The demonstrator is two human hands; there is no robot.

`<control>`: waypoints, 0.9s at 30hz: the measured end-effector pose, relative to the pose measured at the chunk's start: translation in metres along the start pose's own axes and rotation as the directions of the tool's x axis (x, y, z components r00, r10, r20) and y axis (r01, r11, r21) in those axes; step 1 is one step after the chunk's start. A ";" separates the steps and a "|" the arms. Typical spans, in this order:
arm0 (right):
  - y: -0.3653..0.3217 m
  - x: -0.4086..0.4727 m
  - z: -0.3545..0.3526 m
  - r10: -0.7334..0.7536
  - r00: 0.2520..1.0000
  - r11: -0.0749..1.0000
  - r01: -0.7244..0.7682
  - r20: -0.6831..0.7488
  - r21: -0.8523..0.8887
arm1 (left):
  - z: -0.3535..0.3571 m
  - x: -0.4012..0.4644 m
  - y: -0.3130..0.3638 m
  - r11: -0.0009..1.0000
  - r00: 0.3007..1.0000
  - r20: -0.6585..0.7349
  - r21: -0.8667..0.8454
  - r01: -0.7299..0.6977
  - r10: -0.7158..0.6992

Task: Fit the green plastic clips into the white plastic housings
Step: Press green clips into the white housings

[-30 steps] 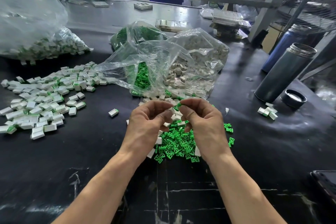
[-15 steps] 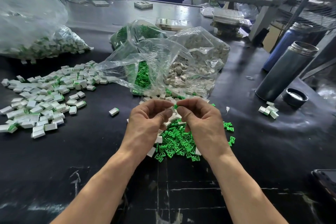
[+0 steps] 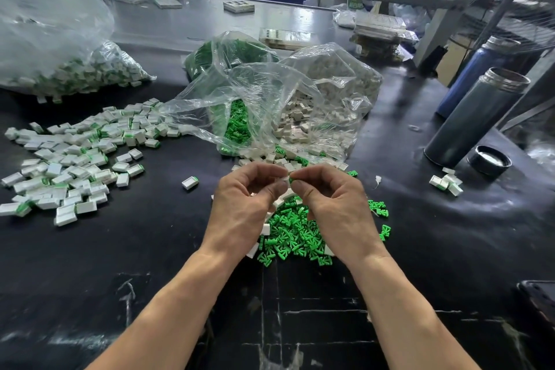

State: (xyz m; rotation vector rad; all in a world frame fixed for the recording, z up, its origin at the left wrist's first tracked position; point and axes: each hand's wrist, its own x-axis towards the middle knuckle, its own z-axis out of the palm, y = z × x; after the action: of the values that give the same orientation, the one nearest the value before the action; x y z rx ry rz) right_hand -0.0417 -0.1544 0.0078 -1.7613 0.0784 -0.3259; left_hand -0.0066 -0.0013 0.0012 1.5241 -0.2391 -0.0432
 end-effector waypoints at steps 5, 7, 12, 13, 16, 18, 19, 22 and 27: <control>-0.002 0.000 -0.001 0.103 0.995 0.988 -0.104 0.019 0.110 | -0.001 0.001 0.002 0.999 1.000 0.008 -0.034 0.015 -0.015; -0.001 0.000 0.000 0.122 0.992 0.981 -0.125 0.026 0.147 | -0.002 0.002 0.003 0.999 1.000 0.013 -0.042 0.011 -0.011; 0.001 -0.001 0.001 0.031 0.999 0.998 -0.032 0.015 0.046 | -0.003 0.002 0.002 0.998 0.999 0.008 -0.048 0.031 -0.031; 0.001 -0.001 0.002 0.018 1.000 1.000 -0.018 0.004 0.022 | -0.003 0.001 0.002 0.998 0.999 0.008 -0.049 0.042 -0.042; 0.002 -0.001 0.004 0.012 1.000 0.998 -0.013 -0.021 -0.056 | -0.003 0.001 0.002 0.997 0.997 0.011 -0.038 0.072 -0.071; 0.002 -0.003 0.004 0.017 1.000 0.997 -0.018 -0.024 -0.074 | -0.003 0.001 0.003 0.997 0.997 0.011 -0.009 0.070 -0.070; 0.002 -0.003 0.004 0.017 1.000 0.996 -0.019 -0.023 -0.088 | -0.004 0.001 0.004 0.998 0.998 0.011 0.007 0.063 -0.063; 0.002 -0.003 0.003 0.005 1.000 0.988 -0.007 -0.012 -0.153 | -0.005 0.001 0.007 0.998 0.999 0.021 0.059 0.039 -0.040; 0.000 -0.003 0.000 -0.012 1.000 0.977 0.012 0.002 -0.213 | -0.007 0.002 0.009 0.989 0.999 0.051 0.145 -0.005 -0.003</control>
State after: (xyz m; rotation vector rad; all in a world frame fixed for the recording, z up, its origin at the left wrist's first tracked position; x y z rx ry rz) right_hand -0.0441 -0.1537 0.0077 -1.9753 0.1055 -0.3359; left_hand -0.0042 0.0060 0.0098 1.6692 -0.2894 -0.0653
